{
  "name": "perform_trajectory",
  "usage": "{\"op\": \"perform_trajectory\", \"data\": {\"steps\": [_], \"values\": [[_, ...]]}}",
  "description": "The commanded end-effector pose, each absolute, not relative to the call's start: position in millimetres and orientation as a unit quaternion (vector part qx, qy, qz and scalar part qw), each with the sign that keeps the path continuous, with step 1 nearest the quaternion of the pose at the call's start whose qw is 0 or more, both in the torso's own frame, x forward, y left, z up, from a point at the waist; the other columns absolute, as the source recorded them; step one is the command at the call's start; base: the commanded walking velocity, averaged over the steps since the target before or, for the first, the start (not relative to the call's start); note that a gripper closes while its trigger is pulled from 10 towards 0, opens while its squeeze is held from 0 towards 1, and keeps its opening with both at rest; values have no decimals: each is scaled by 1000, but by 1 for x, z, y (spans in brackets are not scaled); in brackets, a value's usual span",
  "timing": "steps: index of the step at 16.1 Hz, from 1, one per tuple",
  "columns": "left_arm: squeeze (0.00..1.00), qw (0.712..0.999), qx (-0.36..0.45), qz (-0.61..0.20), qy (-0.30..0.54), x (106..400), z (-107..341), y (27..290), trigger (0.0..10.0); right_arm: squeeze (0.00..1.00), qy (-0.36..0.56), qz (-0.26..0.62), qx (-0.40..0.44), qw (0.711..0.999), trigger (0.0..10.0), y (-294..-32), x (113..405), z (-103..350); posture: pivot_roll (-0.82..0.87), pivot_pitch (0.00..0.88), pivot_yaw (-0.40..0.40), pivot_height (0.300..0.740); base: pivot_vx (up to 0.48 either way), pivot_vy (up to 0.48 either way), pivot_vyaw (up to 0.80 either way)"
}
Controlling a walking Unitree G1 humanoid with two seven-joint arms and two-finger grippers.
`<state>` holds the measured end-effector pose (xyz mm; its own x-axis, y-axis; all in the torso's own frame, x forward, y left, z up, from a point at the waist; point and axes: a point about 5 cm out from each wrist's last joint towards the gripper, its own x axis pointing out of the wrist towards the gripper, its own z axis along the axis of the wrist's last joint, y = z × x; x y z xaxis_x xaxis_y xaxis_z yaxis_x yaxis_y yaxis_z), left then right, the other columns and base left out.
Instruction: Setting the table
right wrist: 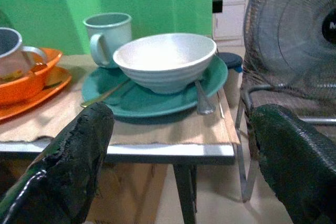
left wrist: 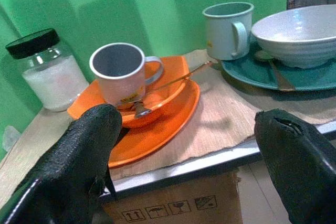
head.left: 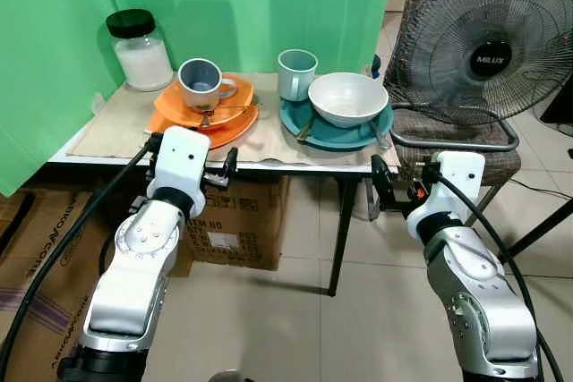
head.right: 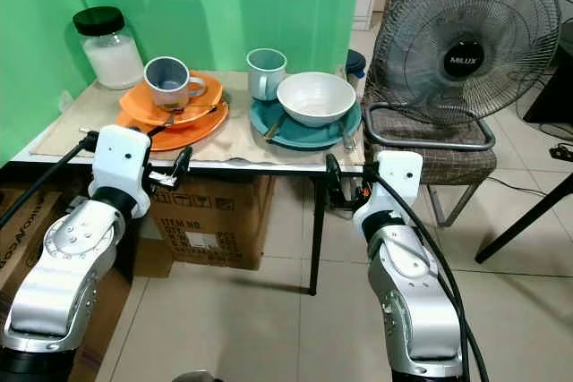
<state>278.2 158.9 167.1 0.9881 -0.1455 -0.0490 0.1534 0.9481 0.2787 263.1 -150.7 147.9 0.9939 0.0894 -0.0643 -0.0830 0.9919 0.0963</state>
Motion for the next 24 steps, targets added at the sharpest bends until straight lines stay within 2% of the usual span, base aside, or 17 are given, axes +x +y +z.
{"op": "perform_trajectory", "data": {"steps": [1, 4, 13, 16, 24], "values": [[157, 987, 146, -71, -4, 276, 175, 161, 10000, 0, 24, 55, 45, 997, 10000, -148, 263, 152, 70, 0, 8, 740, 0, 0, 800], [153, 985, 156, -71, -14, 276, 182, 164, 10000, 0, 22, 59, 47, 997, 10000, -144, 267, 153, 83, 0, 6, 740, 165, 0, 725], [184, 982, 161, -93, -12, 282, 184, 162, 10000, 0, 19, 62, 56, 996, 10000, -135, 278, 153, 102, 0, 29, 740, 297, 0, 0], [173, 982, 162, -96, -10, 283, 184, 161, 10000, 0, 14, 61, 53, 997, 10000, -135, 280, 155, 101, 0, 32, 740, 345, 0, 800], [169, 978, 164, -125, -4, 283, 180, 150, 10000, 0, 2, 42, 79, 996, 10000, -144, 285, 159, 90, 0, 35, 740, 329, 0, 0]]}}
